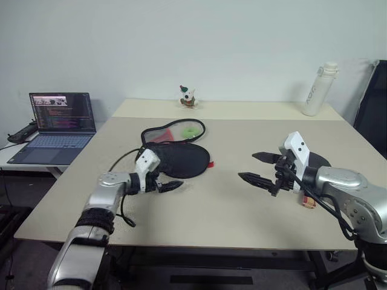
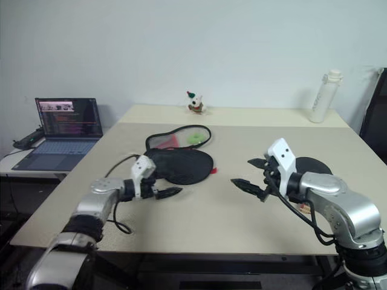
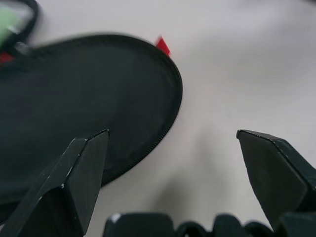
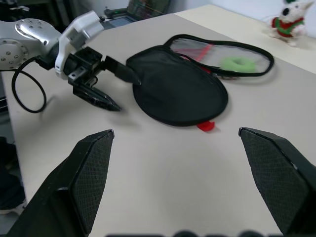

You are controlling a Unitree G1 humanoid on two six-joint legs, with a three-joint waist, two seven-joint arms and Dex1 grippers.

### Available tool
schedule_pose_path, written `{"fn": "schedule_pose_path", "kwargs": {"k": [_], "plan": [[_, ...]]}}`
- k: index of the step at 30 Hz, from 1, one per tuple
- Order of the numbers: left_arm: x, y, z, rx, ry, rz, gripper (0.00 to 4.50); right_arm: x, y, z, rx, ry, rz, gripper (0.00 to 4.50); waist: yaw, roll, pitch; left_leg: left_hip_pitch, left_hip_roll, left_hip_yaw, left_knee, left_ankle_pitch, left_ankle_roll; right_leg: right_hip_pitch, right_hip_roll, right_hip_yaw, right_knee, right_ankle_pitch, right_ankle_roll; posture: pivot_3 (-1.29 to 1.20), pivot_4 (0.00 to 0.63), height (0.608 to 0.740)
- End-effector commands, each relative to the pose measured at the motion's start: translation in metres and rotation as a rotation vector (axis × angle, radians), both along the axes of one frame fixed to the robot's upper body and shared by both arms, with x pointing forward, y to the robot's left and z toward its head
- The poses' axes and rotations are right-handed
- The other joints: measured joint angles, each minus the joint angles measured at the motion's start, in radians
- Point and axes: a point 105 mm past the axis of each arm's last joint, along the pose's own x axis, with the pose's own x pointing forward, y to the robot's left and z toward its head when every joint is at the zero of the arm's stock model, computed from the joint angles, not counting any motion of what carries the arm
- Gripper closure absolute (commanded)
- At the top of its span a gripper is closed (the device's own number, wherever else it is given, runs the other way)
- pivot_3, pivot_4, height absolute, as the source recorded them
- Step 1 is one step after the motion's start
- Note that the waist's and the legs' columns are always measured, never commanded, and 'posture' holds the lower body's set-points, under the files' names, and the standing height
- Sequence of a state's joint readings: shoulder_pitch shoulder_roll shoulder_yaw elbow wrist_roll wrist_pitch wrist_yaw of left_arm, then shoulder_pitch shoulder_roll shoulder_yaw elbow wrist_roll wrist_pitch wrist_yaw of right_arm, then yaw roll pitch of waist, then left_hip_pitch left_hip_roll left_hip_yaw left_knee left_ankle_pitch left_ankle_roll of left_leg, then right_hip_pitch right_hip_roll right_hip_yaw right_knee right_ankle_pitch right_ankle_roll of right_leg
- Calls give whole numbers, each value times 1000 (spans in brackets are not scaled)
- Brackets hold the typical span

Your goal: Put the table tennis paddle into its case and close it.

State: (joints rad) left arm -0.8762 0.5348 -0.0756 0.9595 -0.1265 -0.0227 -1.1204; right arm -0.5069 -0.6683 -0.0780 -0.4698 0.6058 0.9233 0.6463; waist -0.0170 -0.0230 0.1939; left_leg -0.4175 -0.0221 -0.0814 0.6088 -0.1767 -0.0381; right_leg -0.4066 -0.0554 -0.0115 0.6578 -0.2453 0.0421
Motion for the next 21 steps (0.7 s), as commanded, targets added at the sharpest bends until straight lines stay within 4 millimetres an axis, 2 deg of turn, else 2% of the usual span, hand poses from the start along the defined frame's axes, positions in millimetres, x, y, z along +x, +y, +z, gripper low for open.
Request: {"fn": "schedule_pose_path", "kwargs": {"k": [1,8,11,16,21], "plan": [[8,-2,8,42,-29,-10,0,-2,0,12,4,-76,-13,46,-3,0,0,0,0,0,0,0,0,0,0,0,0,0,0,0,150,740],[9,6,-5,139,20,1,0,3,-1,15,13,-98,-40,46,-14,-1,0,0,0,0,0,0,0,0,0,0,0,0,0,0,150,740],[5,13,-11,175,40,-7,570,5,-4,16,19,-105,-58,0,-13,-1,1,0,0,0,0,0,0,0,0,0,1,0,0,0,150,740],[4,24,-13,166,50,28,2357,8,-9,16,26,-115,-84,0,-14,-1,1,0,0,0,0,0,0,0,0,0,1,0,0,0,150,740],[5,21,-9,104,50,40,4195,10,-18,17,24,-124,-121,0,-12,-1,1,0,0,0,0,0,0,0,0,0,1,0,0,0,150,740]]}}
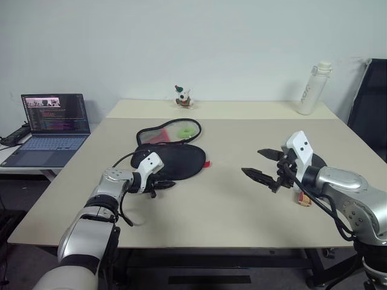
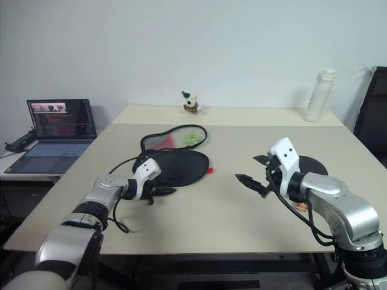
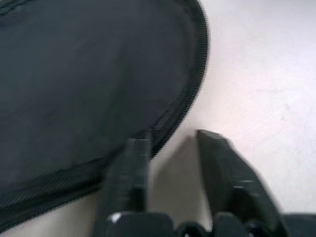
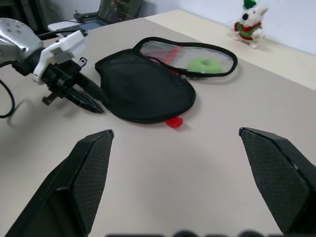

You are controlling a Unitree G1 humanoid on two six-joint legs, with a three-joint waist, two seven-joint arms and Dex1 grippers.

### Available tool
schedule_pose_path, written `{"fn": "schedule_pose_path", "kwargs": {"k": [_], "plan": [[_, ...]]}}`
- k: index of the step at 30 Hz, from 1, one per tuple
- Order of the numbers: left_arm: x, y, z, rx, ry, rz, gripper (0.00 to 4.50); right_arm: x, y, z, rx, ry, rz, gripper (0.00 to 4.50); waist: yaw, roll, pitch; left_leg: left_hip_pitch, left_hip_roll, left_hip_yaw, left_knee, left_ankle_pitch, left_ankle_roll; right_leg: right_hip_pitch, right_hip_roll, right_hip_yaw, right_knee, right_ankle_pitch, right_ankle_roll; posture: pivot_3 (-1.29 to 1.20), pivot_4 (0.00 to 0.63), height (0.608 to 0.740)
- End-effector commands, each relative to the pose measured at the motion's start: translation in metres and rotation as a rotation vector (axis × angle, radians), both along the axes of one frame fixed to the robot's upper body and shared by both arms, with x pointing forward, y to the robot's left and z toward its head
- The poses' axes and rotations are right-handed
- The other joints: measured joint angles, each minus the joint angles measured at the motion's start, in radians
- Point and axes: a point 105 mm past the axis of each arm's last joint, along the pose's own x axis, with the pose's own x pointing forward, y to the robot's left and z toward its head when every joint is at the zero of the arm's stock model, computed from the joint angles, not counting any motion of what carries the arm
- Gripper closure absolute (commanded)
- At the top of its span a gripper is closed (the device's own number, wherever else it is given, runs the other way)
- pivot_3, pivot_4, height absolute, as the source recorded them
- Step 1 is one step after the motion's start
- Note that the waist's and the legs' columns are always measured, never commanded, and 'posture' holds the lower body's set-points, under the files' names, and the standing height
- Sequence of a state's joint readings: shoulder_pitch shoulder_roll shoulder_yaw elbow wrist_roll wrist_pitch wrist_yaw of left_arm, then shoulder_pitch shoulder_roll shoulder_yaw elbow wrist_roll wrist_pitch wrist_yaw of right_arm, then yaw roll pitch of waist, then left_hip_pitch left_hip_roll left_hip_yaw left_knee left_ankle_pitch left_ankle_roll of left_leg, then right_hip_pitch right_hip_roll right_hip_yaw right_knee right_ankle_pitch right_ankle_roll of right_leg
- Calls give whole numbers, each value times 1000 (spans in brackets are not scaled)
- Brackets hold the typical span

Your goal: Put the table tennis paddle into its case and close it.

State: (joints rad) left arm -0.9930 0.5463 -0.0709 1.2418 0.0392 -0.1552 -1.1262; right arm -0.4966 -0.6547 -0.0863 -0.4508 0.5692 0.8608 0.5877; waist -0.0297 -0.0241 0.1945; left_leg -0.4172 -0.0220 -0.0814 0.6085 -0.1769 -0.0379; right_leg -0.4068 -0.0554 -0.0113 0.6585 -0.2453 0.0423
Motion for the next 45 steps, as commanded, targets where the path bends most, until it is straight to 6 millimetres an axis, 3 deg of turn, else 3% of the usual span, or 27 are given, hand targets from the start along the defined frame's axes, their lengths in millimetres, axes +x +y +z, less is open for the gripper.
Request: {"fn": "schedule_pose_path", "kwargs": {"k": [1,7,13,16,18,21,28,32,36,45], "plan": [[1,-1,6,-51,-5,9,4480,1,-11,13,6,-63,-44,0,1,0,0,0,0,0,0,0,0,0,0,0,0,0,0,0,150,740],[4,-31,9,-151,-23,-39,4480,2,-18,14,-4,-69,-67,0,2,0,0,0,0,0,0,0,0,0,0,0,1,0,0,0,150,740],[-4,-95,11,-249,-26,-200,4480,0,-23,13,-13,-67,-88,0,5,-1,0,0,-1,0,1,0,0,0,0,0,0,0,0,0,150,740],[-4,-105,19,-232,-73,-236,4480,-1,-23,12,-14,-63,-90,0,2,-1,1,0,0,0,1,0,0,0,0,0,1,0,0,0,150,740],[-2,-102,23,-212,-100,-228,4480,-2,-24,11,-15,-60,-92,0,-5,-1,1,0,0,0,1,0,0,0,0,1,1,0,0,0,150,740],[1,-94,30,-203,-125,-209,3924,-2,-25,9,-13,-55,-96,0,-6,-1,1,2,1,1,0,0,0,0,1,1,2,0,0,0,150,740],[3,-69,22,-125,-110,-159,1516,-3,-23,8,-14,-47,-86,0,0,-1,1,1,0,0,1,0,0,0,0,1,1,0,0,0,150,740],[4,-50,15,-73,-87,-113,156,-21,-2,11,8,-20,64,0,-1,-1,1,1,0,0,1,0,0,0,0,1,1,0,0,0,150,740],[8,-38,8,-34,-77,-56,156,-34,12,13,4,-7,163,0,1,-1,1,1,0,0,1,0,0,0,0,0,1,0,0,0,150,740],[10,-31,-11,35,-4,12,156,-31,12,13,-6,-12,149,0,2,-2,0,1,0,0,1,0,0,1,0,0,2,0,1,0,150,740]]}}
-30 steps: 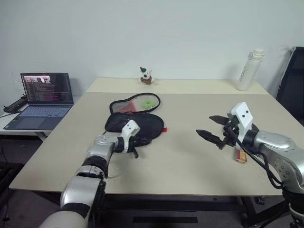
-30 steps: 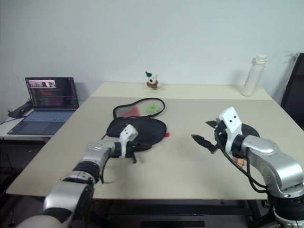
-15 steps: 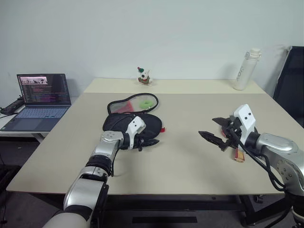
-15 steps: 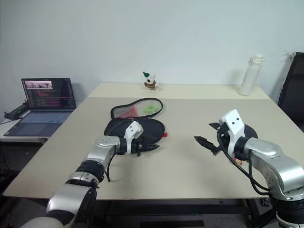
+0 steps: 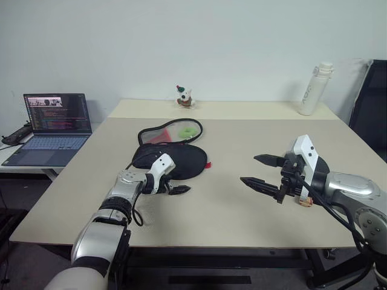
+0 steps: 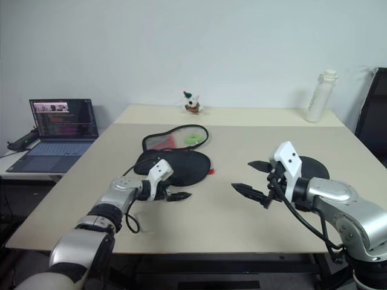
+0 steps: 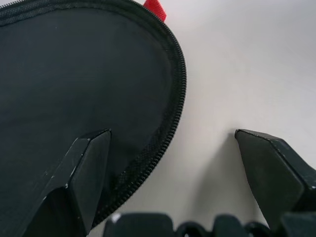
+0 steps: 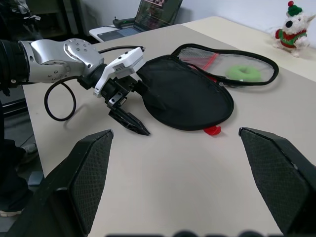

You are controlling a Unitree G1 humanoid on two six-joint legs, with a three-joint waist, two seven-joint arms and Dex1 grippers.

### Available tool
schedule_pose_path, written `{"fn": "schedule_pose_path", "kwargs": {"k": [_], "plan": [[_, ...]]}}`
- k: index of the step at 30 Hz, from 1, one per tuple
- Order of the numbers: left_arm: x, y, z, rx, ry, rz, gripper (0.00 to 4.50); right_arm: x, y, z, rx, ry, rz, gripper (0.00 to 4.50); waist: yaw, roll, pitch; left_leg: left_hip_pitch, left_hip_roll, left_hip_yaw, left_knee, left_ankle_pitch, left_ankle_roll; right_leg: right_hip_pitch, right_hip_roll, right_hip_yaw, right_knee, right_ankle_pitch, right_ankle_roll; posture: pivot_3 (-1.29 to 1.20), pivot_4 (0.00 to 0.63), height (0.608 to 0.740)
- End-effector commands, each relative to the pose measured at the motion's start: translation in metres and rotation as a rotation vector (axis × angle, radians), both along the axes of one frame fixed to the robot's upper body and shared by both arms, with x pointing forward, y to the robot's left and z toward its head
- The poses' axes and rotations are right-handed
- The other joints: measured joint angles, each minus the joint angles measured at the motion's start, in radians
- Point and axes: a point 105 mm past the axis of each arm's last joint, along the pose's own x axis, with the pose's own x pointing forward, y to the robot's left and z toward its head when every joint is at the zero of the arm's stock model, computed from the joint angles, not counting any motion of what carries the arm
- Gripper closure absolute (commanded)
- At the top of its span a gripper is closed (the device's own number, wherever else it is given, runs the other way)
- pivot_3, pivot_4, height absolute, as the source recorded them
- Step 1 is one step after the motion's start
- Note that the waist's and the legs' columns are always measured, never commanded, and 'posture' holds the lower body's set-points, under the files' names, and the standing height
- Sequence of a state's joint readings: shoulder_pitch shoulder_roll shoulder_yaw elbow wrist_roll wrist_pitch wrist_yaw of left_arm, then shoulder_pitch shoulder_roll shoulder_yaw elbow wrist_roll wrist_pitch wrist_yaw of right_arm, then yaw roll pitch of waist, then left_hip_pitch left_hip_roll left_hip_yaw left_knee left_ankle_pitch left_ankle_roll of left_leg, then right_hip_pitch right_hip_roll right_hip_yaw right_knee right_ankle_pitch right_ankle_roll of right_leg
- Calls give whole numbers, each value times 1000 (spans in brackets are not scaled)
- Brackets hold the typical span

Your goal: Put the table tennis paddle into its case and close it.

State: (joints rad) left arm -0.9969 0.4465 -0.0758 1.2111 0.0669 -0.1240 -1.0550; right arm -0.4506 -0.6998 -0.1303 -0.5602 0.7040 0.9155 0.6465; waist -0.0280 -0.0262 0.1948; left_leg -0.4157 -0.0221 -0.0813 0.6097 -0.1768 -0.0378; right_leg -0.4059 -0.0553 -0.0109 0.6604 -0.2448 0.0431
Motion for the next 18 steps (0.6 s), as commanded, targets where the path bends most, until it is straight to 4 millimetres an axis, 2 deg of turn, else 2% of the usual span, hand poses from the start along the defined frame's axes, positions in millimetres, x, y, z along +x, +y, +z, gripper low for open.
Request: {"fn": "schedule_pose_path", "kwargs": {"k": [1,5,15,18], "plan": [[4,6,-4,54,3,40,156,-2,1,10,-9,-47,-1,0,0,0,0,0,0,0,0,0,0,0,0,0,0,0,0,0,150,740],[4,8,-4,60,6,55,984,1,-4,12,-7,-55,-26,0,1,-1,-1,1,0,0,1,0,0,1,0,0,1,0,0,0,150,740],[3,24,-8,39,18,120,4435,6,-14,20,16,-76,-80,0,-4,-1,-1,1,1,0,1,0,0,1,0,0,2,0,1,0,150,740],[6,21,-2,-15,7,133,4475,8,-16,21,20,-81,-89,0,-5,-1,-1,1,1,1,1,0,0,0,0,1,2,0,0,0,150,740]]}}
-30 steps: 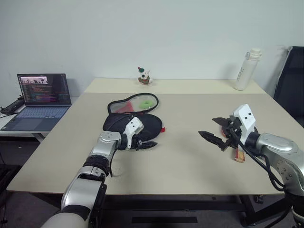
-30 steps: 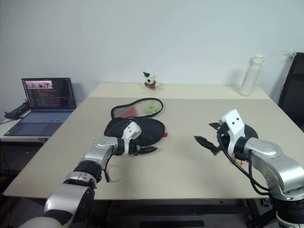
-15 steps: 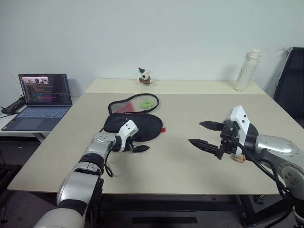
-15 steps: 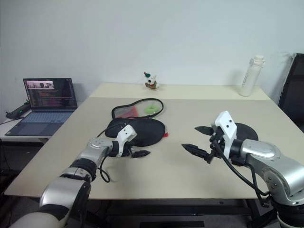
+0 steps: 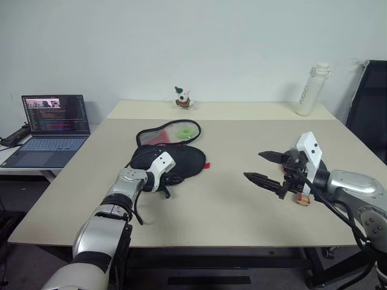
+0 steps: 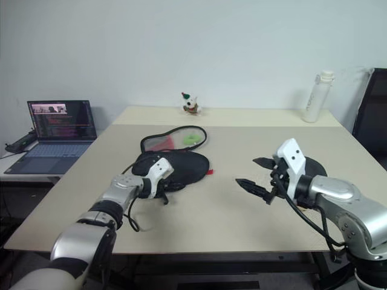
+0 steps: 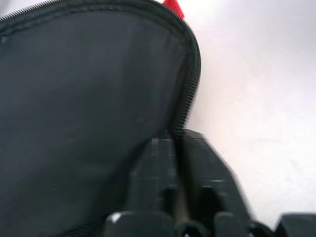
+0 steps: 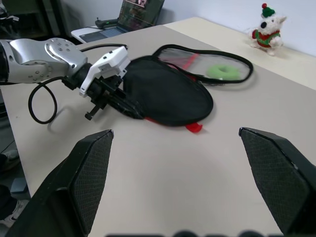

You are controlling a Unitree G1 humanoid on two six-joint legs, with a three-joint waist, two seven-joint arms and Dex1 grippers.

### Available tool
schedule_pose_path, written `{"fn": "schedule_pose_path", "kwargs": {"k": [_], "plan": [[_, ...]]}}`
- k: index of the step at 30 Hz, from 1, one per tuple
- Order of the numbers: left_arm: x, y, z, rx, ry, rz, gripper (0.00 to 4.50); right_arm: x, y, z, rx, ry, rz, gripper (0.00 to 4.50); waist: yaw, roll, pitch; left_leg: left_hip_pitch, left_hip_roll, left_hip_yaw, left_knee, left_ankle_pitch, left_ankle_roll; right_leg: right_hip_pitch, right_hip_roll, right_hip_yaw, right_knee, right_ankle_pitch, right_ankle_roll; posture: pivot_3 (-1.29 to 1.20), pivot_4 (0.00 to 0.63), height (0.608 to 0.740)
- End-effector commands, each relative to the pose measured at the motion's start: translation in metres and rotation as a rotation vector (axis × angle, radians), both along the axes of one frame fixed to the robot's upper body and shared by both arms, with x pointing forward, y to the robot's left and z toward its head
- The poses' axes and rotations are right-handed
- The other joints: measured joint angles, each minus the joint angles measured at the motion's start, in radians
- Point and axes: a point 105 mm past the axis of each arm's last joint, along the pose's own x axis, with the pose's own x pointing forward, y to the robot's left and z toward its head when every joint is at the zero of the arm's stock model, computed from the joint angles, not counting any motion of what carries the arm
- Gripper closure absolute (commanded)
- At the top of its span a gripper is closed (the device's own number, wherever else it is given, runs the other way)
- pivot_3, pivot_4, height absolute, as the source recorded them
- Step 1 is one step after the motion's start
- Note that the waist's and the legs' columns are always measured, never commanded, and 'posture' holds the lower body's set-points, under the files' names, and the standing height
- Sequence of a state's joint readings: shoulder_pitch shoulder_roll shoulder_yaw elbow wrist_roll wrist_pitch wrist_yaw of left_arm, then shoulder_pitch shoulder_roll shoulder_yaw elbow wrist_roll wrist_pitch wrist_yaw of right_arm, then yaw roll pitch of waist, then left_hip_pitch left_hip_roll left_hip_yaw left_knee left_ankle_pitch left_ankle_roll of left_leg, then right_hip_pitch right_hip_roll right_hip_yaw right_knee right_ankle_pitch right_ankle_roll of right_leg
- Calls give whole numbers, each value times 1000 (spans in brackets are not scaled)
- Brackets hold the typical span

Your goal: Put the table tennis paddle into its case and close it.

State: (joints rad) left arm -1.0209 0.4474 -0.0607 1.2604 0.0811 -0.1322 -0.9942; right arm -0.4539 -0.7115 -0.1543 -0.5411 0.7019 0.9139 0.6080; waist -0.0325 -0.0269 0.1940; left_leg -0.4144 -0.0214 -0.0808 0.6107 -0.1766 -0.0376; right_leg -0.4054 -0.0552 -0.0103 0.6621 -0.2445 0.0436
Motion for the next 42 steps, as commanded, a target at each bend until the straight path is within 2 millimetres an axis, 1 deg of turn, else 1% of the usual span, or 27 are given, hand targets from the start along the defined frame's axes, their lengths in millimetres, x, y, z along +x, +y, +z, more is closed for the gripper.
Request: {"fn": "schedule_pose_path", "kwargs": {"k": [1,4,6,8,10,13,16,18,21,23,24,28,30,31,33,36,37,39,40,42], "plan": [[1,10,0,-53,16,65,4475,2,-6,17,12,-68,-24,0,0,0,0,0,0,0,0,0,0,0,0,0,0,0,0,0,150,740],[3,-12,7,-146,20,30,4475,3,-7,16,16,-69,-33,0,1,0,0,0,0,0,0,0,0,0,0,0,0,0,0,0,150,740],[2,-24,8,-171,24,2,4475,3,-8,16,18,-68,-36,0,4,0,0,-1,0,0,0,0,0,0,0,0,0,0,0,0,150,740],[-1,-59,10,-249,40,-60,4475,3,-9,14,19,-64,-40,0,13,0,0,-2,-1,-1,0,0,0,0,-1,-1,-1,0,0,0,150,740],[-5,-88,13,-306,53,-100,4475,4,-9,13,19,-62,-42,0,26,0,0,-3,-1,-1,0,0,0,0,-2,-1,-2,0,0,0,150,740],[-7,-123,22,-368,61,-117,4475,4,-9,13,18,-61,-44,0,34,-1,1,-4,-2,-1,0,0,0,0,-2,0,-5,1,2,0,150,740],[-9,-151,32,-401,58,-131,4475,4,-9,12,16,-61,-48,0,30,-2,1,-5,-3,-1,1,0,0,0,-2,0,-5,1,2,0,150,740],[-8,-167,36,-409,56,-130,4475,3,-10,11,12,-61,-52,0,27,-2,1,-4,-2,0,0,0,0,0,-1,0,-4,1,2,0,150,740],[-8,-180,41,-425,62,-121,4475,3,-11,10,6,-59,-58,0,26,-2,1,-3,-1,0,0,0,0,0,0,0,-4,1,2,0,150,740],[-7,-183,45,-436,56,-120,4015,2,-12,9,3,-57,-62,0,26,-2,1,-3,-1,0,0,0,0,0,0,0,-4,1,2,0,150,740],[-7,-183,46,-440,55,-125,3775,2,-12,9,3,-56,-63,0,26,-2,1,-3,-1,0,0,0,0,0,0,0,-4,1,2,0,150,740],[-12,-177,49,-429,35,-162,2409,3,-12,6,6,-41,-74,0,25,-2,1,-3,-1,0,0,0,0,0,0,0,-4,1,2,0,150,740],[-22,-161,52,-438,46,-236,1721,4,-12,3,18,-28,-87,0,21,-2,1,-3,-1,0,0,0,0,0,-1,0,-5,1,2,0,150,740],[-29,-150,51,-429,54,-266,1398,7,-13,1,27,-19,-102,0,15,-2,1,-3,-1,0,0,0,0,0,0,1,-5,1,2,0,150,740],[-40,-127,51,-421,70,-305,1398,12,-14,-3,53,2,-138,0,2,-1,1,-2,0,0,-1,0,0,0,0,0,-4,1,2,0,150,740],[-50,-103,53,-412,77,-317,1398,20,-16,-8,85,32,-188,0,2,-1,1,-1,0,0,-1,0,0,-1,0,1,-3,1,1,0,150,740],[-47,-79,56,-402,49,-275,1398,26,-13,-14,112,70,-219,0,3,-1,1,-1,0,-1,-1,0,0,-1,0,1,-3,1,1,0,150,740],[-44,-44,62,-382,-2,-210,1398,36,-7,-24,149,129,-258,0,2,-1,1,-1,0,-1,0,0,0,0,0,1,-3,2,0,0,150,740],[-44,-31,66,-376,-20,-188,1398,40,-3,-29,158,151,-273,0,-1,-1,1,-1,0,0,0,0,0,0,0,1,-3,2,0,0,150,740],[-46,-17,74,-387,-39,-175,1398,51,2,-39,165,191,-317,0,1,-1,1,-1,1,0,0,0,0,-1,0,1,-3,2,-1,0,150,740]]}}
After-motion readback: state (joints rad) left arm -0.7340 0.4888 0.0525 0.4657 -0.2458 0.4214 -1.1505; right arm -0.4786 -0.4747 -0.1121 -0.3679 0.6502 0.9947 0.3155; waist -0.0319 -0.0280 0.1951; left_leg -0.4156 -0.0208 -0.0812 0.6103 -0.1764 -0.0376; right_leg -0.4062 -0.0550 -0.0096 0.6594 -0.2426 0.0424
